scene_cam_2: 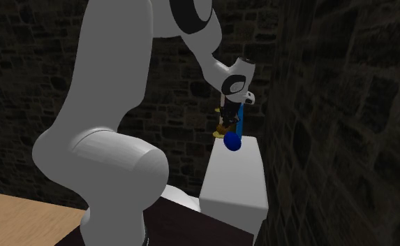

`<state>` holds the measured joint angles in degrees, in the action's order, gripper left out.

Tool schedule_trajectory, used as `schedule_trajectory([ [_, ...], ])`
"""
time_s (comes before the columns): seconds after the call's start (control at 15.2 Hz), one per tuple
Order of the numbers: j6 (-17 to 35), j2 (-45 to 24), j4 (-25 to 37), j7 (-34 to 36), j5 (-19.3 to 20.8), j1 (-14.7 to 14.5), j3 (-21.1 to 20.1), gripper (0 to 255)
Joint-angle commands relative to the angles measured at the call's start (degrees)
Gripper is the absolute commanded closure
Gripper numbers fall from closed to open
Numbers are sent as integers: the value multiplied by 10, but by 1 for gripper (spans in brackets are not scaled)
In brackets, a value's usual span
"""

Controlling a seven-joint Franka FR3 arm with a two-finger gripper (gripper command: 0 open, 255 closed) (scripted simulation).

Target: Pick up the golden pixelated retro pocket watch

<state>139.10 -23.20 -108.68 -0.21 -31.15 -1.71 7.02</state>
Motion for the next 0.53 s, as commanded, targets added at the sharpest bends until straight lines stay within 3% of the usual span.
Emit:
schedule_trajectory([
  [0.0,-10,10,2,7,6,-2,3,255],
  [0.46,-38,32,10,25,23,-5,10,255],
])
